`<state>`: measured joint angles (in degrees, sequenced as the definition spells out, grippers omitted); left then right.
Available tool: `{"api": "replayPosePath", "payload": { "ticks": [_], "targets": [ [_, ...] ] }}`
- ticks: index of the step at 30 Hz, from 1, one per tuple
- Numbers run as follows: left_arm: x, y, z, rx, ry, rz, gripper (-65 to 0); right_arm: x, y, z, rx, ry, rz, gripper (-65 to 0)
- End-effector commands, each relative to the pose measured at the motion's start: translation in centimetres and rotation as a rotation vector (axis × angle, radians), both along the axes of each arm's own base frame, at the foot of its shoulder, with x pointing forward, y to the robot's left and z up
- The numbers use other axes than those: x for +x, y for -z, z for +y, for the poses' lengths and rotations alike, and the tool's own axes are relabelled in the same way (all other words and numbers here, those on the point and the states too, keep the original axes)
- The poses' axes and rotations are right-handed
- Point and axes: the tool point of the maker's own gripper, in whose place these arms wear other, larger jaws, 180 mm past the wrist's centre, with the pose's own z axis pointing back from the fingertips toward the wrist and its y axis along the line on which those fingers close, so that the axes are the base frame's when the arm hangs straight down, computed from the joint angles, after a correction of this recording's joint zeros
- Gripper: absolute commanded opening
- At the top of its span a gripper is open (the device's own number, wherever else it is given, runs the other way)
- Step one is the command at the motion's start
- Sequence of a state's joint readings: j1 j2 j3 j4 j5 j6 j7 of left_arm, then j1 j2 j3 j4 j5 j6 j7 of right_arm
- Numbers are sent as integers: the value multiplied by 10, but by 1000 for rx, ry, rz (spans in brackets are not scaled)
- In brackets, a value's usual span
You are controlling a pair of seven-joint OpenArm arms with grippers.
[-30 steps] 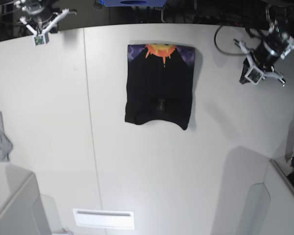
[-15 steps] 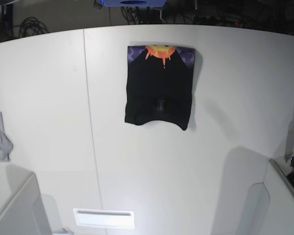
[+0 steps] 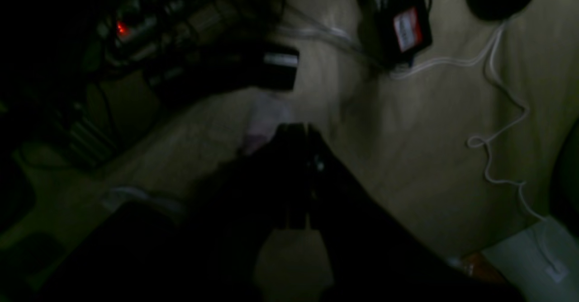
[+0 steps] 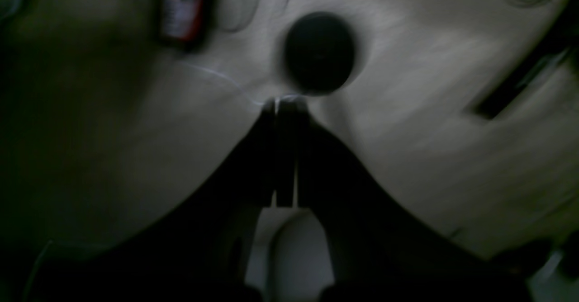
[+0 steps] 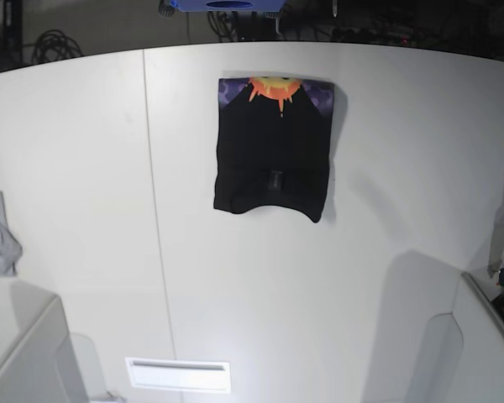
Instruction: Fold the T-shirt properly
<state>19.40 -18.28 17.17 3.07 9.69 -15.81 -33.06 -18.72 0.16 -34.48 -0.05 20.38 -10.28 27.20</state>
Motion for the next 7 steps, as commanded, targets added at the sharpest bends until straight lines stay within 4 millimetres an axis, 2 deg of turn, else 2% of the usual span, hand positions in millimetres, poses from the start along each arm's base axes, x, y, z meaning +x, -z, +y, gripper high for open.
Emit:
{"api": "replayPosePath", "payload": {
  "ticks": [1,5,7],
  "targets": [
    [-6,-3,5,8,-1,13,-650,-2,-3,8,28,-7,-32,-650],
    [8,3,4,24,-14,5,-650,10,2,-9,2,-1,-13,-650],
    [22,8,-10,1,-30,-30,-650,17,3,-14,-7,6,-1,-650]
  ]
}}
